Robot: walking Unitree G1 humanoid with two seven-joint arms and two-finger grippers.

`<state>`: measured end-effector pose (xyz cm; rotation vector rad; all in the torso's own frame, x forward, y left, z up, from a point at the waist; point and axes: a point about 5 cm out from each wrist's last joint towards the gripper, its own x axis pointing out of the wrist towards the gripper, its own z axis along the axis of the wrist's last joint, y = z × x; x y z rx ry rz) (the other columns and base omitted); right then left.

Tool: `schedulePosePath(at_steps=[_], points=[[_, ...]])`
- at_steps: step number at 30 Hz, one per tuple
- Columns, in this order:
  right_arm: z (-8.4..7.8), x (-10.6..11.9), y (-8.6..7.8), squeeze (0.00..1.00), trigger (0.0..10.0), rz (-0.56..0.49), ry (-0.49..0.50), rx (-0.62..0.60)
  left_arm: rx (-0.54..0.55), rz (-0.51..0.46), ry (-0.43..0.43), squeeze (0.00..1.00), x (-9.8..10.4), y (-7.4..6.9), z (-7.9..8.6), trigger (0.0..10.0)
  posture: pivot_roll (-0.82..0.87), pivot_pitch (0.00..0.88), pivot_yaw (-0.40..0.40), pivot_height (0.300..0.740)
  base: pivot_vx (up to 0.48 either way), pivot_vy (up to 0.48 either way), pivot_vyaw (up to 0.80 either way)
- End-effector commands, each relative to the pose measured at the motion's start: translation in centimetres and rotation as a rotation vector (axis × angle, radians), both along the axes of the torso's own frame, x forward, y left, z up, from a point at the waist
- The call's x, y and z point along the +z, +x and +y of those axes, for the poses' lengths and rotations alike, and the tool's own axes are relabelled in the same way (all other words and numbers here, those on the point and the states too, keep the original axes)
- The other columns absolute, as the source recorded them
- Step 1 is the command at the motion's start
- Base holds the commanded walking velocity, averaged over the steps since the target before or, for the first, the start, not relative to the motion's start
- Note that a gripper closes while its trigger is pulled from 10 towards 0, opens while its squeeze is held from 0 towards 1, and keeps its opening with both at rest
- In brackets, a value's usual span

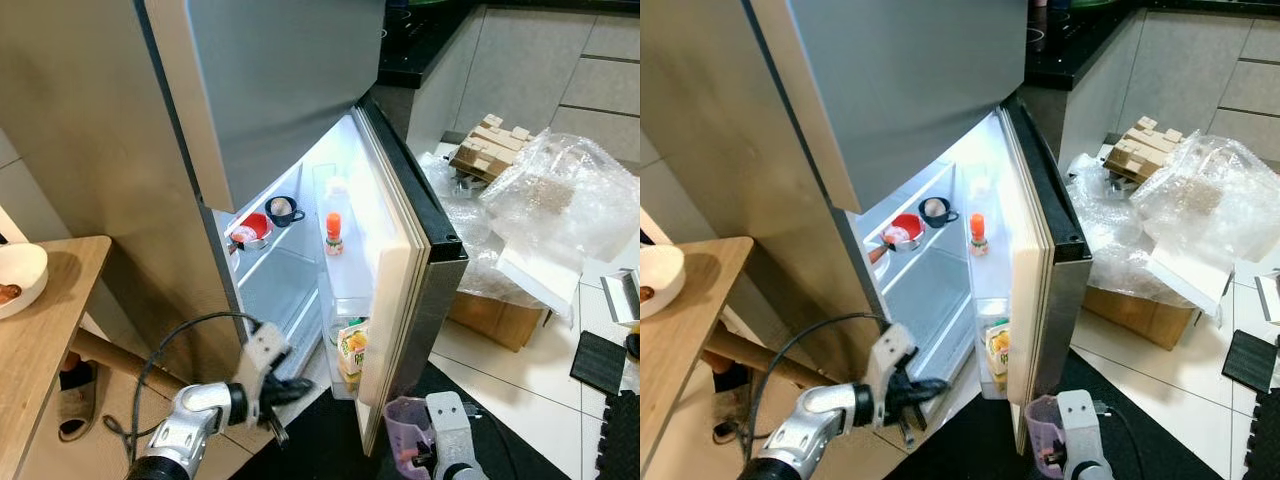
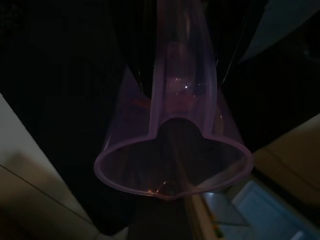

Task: Restocking fridge

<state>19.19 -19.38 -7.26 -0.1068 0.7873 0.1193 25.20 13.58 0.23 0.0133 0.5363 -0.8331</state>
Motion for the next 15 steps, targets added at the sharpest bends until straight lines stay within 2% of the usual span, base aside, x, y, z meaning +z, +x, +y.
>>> schedulePosePath(at_steps=[1,3,7,9,10,13,15], points=[[0.8,0.6,0.9,0.0,10.0,-0.057,0.029,0.033,0.075,0.011,0.069,0.0,-1.0,-0.4,1.3,10.0,-0.13,0.072,0.008,0.74,0.0,0.0,0.0],[1.2,0.7,1.2,0.0,10.0,-0.071,0.055,0.043,0.143,0.016,0.105,0.0,-1.5,-0.7,1.8,10.0,-0.13,0.072,0.008,0.74,0.0,0.0,0.0],[1.2,0.8,1.2,0.0,10.0,-0.074,0.061,0.045,0.155,0.021,0.114,0.0,-1.5,-0.9,1.8,10.0,-0.13,0.072,0.008,0.74,0.0,0.0,0.0],[1.9,1.9,3.0,0.0,10.0,-0.157,0.077,0.059,0.223,-0.024,0.159,0.0,-2.1,-1.3,1.3,10.0,-0.14,0.071,0.014,0.74,0.0,0.0,0.0],[1.9,1.9,3.0,0.0,10.0,-0.157,0.077,0.059,0.223,-0.024,0.159,0.0,-2.1,-1.3,1.3,10.0,-0.14,0.071,0.014,0.74,0.0,0.0,0.0],[2.4,3.2,4.7,0.0,10.0,-0.239,0.099,0.077,0.254,-0.049,0.174,0.0,-2.6,-1.4,0.4,10.0,-0.14,0.07,0.011,0.74,0.0,0.0,0.0],[2.4,3.6,5.2,0.0,10.0,-0.262,0.095,0.072,0.253,-0.056,0.184,0.0,-2.7,-1.4,0.1,10.0,-0.14,0.07,0.011,0.74,0.0,0.0,0.0]])
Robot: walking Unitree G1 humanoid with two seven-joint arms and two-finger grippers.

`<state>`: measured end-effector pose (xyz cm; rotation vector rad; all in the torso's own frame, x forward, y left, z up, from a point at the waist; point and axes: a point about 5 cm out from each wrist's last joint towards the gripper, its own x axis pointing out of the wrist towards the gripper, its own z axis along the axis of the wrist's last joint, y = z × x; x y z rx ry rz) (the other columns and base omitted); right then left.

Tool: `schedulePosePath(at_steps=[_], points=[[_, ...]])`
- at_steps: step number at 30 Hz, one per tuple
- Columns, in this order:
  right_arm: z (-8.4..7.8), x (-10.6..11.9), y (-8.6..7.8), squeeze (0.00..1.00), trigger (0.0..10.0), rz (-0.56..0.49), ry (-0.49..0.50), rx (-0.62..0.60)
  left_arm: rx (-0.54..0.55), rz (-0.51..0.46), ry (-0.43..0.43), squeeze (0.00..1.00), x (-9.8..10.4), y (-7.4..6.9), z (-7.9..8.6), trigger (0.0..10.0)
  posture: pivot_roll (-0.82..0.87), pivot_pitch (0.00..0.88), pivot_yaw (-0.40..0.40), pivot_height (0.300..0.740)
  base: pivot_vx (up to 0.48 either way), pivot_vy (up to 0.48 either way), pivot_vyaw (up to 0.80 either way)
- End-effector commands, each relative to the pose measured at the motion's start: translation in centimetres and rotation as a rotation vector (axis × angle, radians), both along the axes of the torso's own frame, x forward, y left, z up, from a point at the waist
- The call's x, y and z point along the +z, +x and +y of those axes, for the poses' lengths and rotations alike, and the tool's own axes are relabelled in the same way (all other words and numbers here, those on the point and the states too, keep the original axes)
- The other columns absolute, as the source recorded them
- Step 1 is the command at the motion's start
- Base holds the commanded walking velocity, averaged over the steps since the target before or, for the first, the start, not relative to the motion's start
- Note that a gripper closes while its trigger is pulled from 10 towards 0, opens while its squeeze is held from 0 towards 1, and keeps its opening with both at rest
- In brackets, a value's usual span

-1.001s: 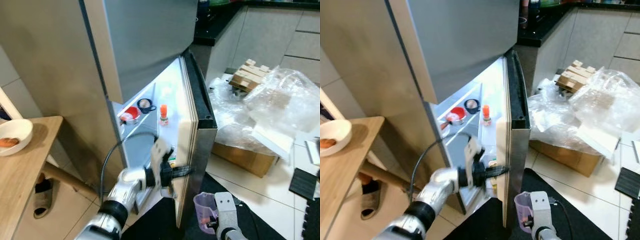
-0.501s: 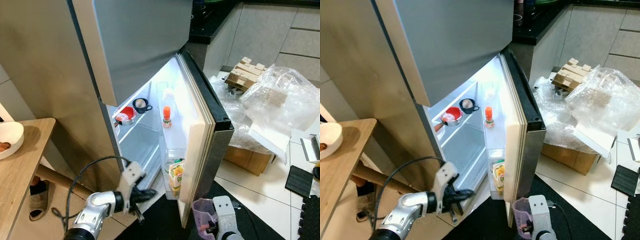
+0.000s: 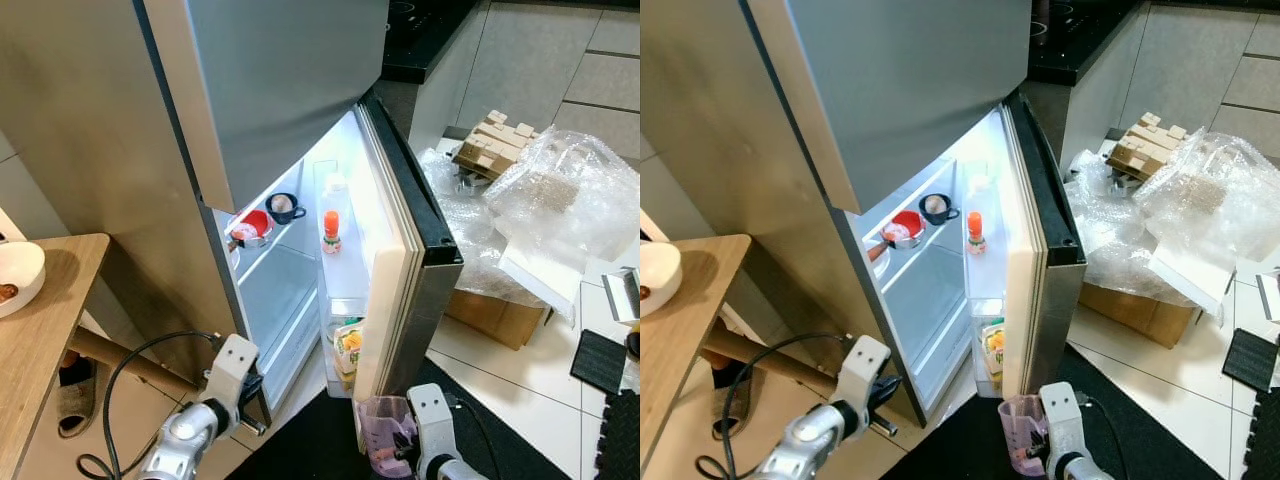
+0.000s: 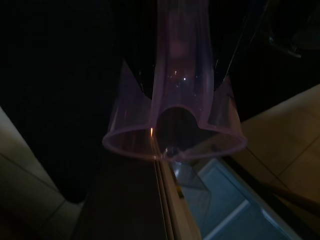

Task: Restocking fridge

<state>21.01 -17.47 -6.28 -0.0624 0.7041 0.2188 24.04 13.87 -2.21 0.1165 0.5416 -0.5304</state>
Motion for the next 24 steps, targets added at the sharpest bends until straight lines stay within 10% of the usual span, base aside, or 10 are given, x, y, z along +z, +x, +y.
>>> schedulePosePath(at_steps=[1,24], points=[[0.5,2.7,3.4,0.0,10.0,-0.188,0.02,-0.011,-0.008,0.002,0.018,0.0,-0.3,-0.2,-0.2,10.0,-0.14,0.07,0.011,0.74,0.0,0.0,0.0],[-7.8,2.8,1.7,0.0,10.0,-0.161,-0.381,-0.472,0.012,-0.014,0.041,0.0,-0.7,-0.3,-0.4,10.0,-0.14,0.068,0.017,0.74,0.0,0.0,0.0]])
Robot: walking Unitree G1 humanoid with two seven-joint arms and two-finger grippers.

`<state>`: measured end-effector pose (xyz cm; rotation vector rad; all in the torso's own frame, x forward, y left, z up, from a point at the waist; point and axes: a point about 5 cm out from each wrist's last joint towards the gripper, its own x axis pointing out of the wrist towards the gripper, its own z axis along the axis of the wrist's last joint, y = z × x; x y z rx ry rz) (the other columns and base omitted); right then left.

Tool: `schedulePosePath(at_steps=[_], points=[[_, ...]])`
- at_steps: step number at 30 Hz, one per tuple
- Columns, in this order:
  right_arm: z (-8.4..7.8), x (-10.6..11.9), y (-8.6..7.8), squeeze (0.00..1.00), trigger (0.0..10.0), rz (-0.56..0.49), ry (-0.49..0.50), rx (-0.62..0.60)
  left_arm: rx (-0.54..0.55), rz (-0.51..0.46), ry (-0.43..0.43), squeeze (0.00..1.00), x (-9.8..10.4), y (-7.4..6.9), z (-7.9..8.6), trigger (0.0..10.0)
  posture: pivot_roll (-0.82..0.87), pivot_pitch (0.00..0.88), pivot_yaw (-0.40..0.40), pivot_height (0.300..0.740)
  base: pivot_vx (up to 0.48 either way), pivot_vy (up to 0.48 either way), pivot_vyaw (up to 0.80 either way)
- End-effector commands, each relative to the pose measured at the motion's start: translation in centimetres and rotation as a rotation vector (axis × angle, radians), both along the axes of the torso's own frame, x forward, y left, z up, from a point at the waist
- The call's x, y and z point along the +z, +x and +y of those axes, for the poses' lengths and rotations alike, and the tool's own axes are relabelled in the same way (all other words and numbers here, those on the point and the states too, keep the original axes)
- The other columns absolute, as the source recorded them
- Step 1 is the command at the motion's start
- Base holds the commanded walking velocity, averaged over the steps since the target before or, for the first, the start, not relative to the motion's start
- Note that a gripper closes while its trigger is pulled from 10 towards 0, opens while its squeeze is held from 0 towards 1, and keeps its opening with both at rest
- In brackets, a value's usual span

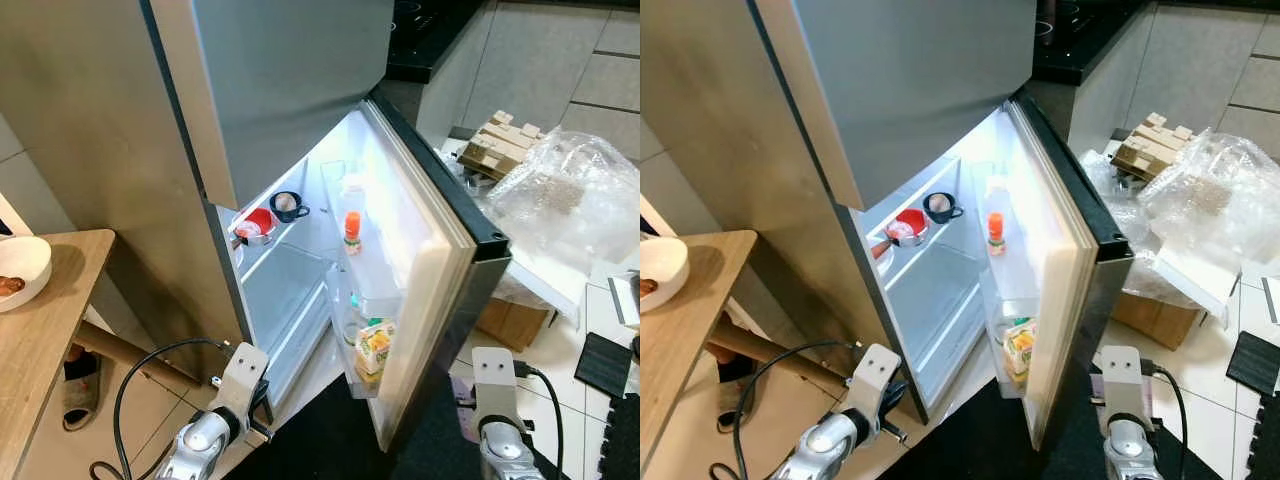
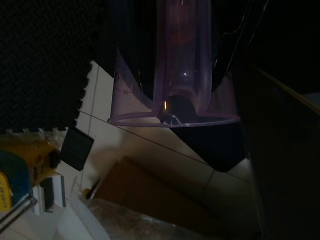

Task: Restocking fridge

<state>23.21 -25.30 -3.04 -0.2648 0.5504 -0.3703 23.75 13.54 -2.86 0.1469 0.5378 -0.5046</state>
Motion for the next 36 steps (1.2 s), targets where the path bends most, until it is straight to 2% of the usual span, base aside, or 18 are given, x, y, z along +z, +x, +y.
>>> schedulePosePath(at_steps=[1,6,9,12,13,14,15,17,18,21,23,26,28,30,36], points=[[0.1,-0.5,-0.6,0.0,10.0,0.028,0.004,0.0,-0.006,-0.001,0.008,0.0,-0.1,0.0,-0.1,10.0,-0.14,0.068,0.017,0.74,0.0,0.0,0.0],[1.0,-1.0,-1.0,0.0,10.0,0.031,0.043,0.04,-0.011,-0.002,0.009,0.0,-0.1,0.0,-0.2,10.0,-0.14,0.067,0.018,0.74,0.0,0.0,0.0],[2.1,-1.4,-1.3,0.0,10.0,0.027,0.119,0.115,-0.016,-0.001,0.009,0.0,-0.2,0.0,-0.2,10.0,-0.13,0.068,0.019,0.74,0.0,0.0,0.0],[4.5,-1.7,-1.4,0.0,10.0,-0.014,0.318,0.294,-0.022,0.002,0.009,0.0,-0.3,-0.2,-0.2,10.0,-0.13,0.069,0.02,0.74,0.0,0.0,0.0],[4.5,-1.7,-1.4,0.0,10.0,-0.014,0.318,0.294,-0.022,0.002,0.009,0.0,-0.3,-0.2,-0.2,10.0,-0.13,0.069,0.02,0.74,0.0,0.0,0.0],[5.8,-1.6,-1.3,0.0,10.0,-0.022,0.394,0.385,-0.025,0.004,0.009,0.0,-0.3,-0.2,-0.2,10.0,-0.13,0.068,0.021,0.74,0.0,0.0,0.0],[5.8,-1.6,-1.3,0.0,10.0,-0.022,0.394,0.385,-0.025,0.004,0.009,0.0,-0.3,-0.2,-0.2,10.0,-0.13,0.068,0.021,0.74,0.0,0.0,0.0],[7.2,-1.6,-1.2,0.0,10.0,-0.013,0.464,0.491,-0.028,0.005,0.009,0.0,-0.3,-0.3,-0.2,10.0,-0.13,0.067,0.021,0.74,0.0,0.0,0.0],[7.2,-1.6,-1.2,0.0,10.0,-0.013,0.464,0.491,-0.028,0.005,0.009,0.0,-0.3,-0.3,-0.2,10.0,-0.13,0.067,0.021,0.74,0.0,0.0,0.0],[8.6,-1.5,-1.1,0.0,10.0,0.0,0.552,0.619,-0.034,0.007,0.01,0.0,-0.4,-0.3,-0.3,10.0,-0.13,0.065,0.02,0.74,0.0,0.0,0.0],[8.6,-1.5,-1.1,0.0,10.0,0.0,0.552,0.619,-0.034,0.007,0.01,0.0,-0.4,-0.3,-0.3,10.0,-0.13,0.065,0.02,0.74,0.0,0.0,0.0],[9.5,-0.5,-0.1,0.0,10.0,-0.059,0.603,0.706,-0.039,0.01,0.013,0.0,-0.5,-0.4,-0.3,10.0,-0.13,0.065,0.018,0.74,0.0,0.0,0.0],[9.5,0.0,0.4,0.0,10.0,-0.087,0.582,0.713,-0.039,0.011,0.014,0.0,-0.5,-0.4,-0.3,10.0,-0.13,0.064,0.018,0.74,0.0,0.0,0.0],[9.2,1.0,1.6,0.0,10.0,-0.145,0.497,0.695,-0.038,0.012,0.014,0.0,-0.5,-0.4,-0.4,10.0,-0.13,0.064,0.013,0.74,0.0,0.0,0.0],[8.4,1.5,2.3,0.0,10.0,-0.171,0.44,0.655,-0.032,0.01,0.011,0.0,-0.5,-0.4,-0.5,10.0,-0.13,0.062,0.006,0.74,0.0,0.0,0.0]])
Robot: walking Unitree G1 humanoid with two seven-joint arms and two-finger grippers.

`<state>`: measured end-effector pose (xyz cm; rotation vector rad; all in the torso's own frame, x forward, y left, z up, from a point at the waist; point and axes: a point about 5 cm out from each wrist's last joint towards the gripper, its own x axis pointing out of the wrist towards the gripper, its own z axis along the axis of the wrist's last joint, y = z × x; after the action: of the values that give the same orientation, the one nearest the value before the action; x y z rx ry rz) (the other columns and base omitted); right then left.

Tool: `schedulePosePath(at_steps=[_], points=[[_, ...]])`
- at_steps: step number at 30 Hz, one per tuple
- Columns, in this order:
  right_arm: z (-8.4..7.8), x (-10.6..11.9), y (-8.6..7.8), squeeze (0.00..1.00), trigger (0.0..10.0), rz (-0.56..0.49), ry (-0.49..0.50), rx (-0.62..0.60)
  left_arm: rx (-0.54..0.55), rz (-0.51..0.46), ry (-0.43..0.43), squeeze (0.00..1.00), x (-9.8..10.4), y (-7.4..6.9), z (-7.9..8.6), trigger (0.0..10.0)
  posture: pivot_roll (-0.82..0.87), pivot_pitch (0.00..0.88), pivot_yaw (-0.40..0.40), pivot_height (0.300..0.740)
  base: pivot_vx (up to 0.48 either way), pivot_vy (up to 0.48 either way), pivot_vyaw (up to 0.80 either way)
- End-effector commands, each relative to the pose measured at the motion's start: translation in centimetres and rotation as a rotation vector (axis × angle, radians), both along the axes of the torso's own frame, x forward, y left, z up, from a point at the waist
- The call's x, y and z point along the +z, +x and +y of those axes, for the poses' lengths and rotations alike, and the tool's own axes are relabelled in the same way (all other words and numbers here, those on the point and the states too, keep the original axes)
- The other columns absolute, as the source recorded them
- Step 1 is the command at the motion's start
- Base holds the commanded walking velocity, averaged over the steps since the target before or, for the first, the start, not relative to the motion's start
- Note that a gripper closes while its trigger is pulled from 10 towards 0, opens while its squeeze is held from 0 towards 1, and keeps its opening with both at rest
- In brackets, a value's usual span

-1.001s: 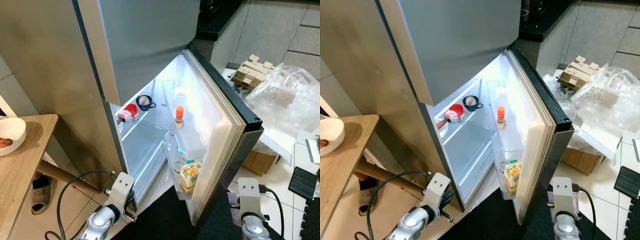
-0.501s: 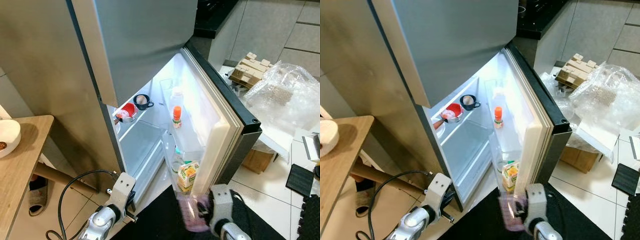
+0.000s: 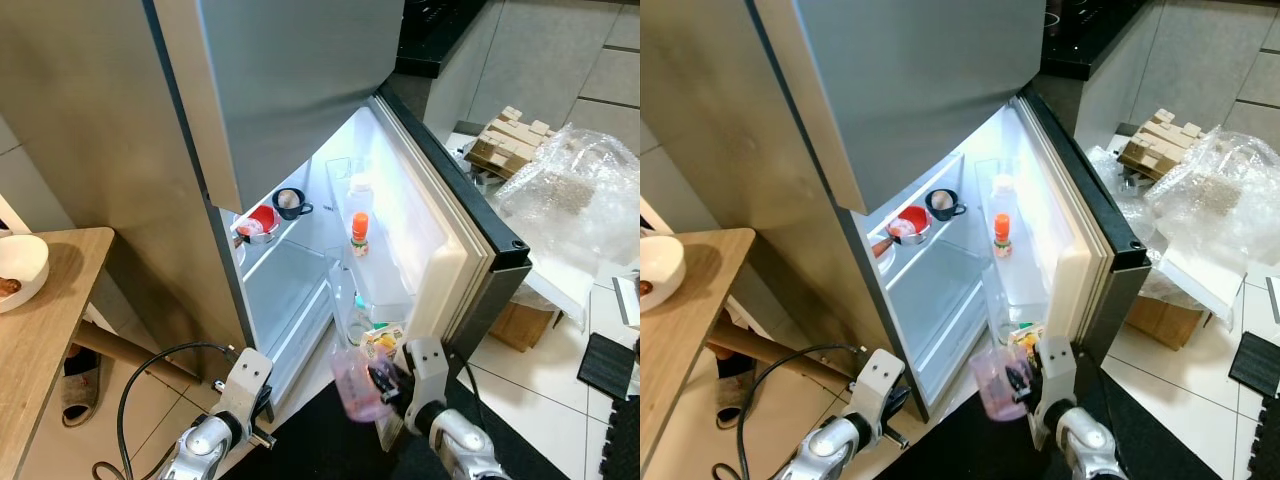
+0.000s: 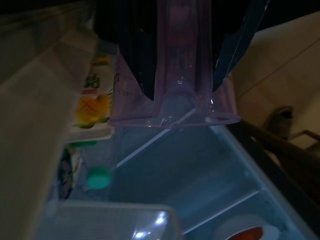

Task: Restocking fridge

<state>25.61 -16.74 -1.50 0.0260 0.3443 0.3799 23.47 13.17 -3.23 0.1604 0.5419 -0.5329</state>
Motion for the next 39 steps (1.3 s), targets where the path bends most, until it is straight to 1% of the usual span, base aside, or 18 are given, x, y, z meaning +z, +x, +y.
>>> schedulePosePath(at_steps=[1,5,8,11,13,14,16,17,19,21,22,23,24,25,29,33,35,39], points=[[-0.4,0.0,0.0,0.0,10.0,-0.011,-0.012,-0.028,-0.001,0.006,0.005,0.0,-0.2,-0.1,-0.1,10.0,-0.13,0.061,0.006,0.74,0.0,0.0,0.0],[-1.5,0.1,0.0,0.0,10.0,-0.023,-0.051,-0.082,0.001,0.008,0.006,0.0,-0.3,-0.3,0.0,10.0,-0.13,0.062,0.007,0.74,0.0,0.0,0.0],[-2.9,0.0,-0.3,0.0,10.0,-0.02,-0.096,-0.154,0.001,0.01,0.01,0.0,-0.4,-0.4,0.1,10.0,-0.13,0.064,0.01,0.74,0.0,0.0,0.0],[-3.2,0.0,-0.4,0.0,10.0,-0.018,-0.102,-0.172,0.0,0.011,0.011,0.0,-0.4,-0.4,0.1,10.0,-0.13,0.064,0.011,0.74,0.0,0.0,0.0],[-4.4,-0.1,-0.6,0.0,10.0,-0.01,-0.125,-0.242,0.0,0.01,0.012,0.0,-0.4,-0.3,0.2,10.0,-0.13,0.064,0.013,0.74,0.0,0.0,0.0],[-5.4,-0.1,-0.8,0.0,10.0,-0.007,-0.154,-0.299,-0.001,0.009,0.012,0.0,-0.3,-0.3,0.2,10.0,-0.13,0.064,0.013,0.74,0.0,0.0,0.0],[-6.9,-0.1,-1.2,0.0,10.0,0.003,-0.196,-0.382,-0.002,0.009,0.013,0.0,-0.3,-0.2,0.2,10.0,-0.13,0.064,0.016,0.74,0.0,0.0,0.0],[-6.9,-0.1,-1.2,0.0,10.0,0.003,-0.196,-0.382,-0.002,0.009,0.013,0.0,-0.3,-0.2,0.2,10.0,-0.13,0.064,0.016,0.74,0.0,0.0,0.0],[-8.3,-0.1,-1.6,0.0,10.0,0.023,-0.225,-0.45,-0.004,0.009,0.014,0.0,-0.3,-0.2,0.2,10.0,-0.13,0.064,0.016,0.74,0.0,0.0,0.0],[-10.0,-0.1,-2.2,0.0,10.0,0.041,-0.31,-0.519,-0.006,0.01,0.016,0.0,-0.3,-0.2,0.3,10.0,-0.13,0.065,0.019,0.74,0.0,0.0,0.0],[-10.9,-0.1,-2.5,0.0,10.0,0.054,-0.371,-0.559,-0.007,0.01,0.017,0.0,-0.3,-0.3,0.3,10.0,-0.13,0.065,0.019,0.74,0.0,0.0,0.0],[-11.7,0.0,-2.9,0.0,10.0,0.056,-0.393,-0.605,-0.008,0.01,0.018,0.0,-0.3,-0.3,0.3,10.0,-0.13,0.065,0.019,0.74,0.0,0.0,0.0],[-11.7,0.0,-2.9,0.0,10.0,0.056,-0.393,-0.605,-0.008,0.01,0.018,0.0,-0.3,-0.3,0.3,10.0,-0.13,0.065,0.019,0.74,0.0,0.0,0.0],[-12.5,0.0,-3.3,0.0,10.0,0.064,-0.396,-0.655,-0.008,0.01,0.018,0.0,-0.3,-0.3,0.3,10.0,-0.13,0.066,0.02,0.74,0.0,0.0,0.0],[-12.3,-0.1,-3.4,0.0,10.0,0.065,-0.391,-0.643,-0.009,0.011,0.019,0.0,-0.4,-0.3,0.4,10.0,-0.13,0.066,0.02,0.74,0.0,0.0,0.0],[-10.8,-0.7,-3.3,0.0,10.0,0.071,-0.366,-0.597,-0.011,0.012,0.022,0.0,-0.4,-0.3,0.4,10.0,-0.13,0.066,0.021,0.74,0.0,0.0,0.0],[-10.4,-0.8,-3.2,0.0,10.0,0.072,-0.362,-0.587,-0.011,0.012,0.022,0.0,-0.4,-0.3,0.4,10.0,-0.13,0.066,0.021,0.74,0.0,0.0,0.0],[-9.1,-1.2,-3.0,0.0,10.0,0.084,-0.361,-0.544,-0.01,0.014,0.025,0.0,-0.4,-0.3,0.4,10.0,-0.13,0.064,0.02,0.74,0.0,0.0,0.0]])
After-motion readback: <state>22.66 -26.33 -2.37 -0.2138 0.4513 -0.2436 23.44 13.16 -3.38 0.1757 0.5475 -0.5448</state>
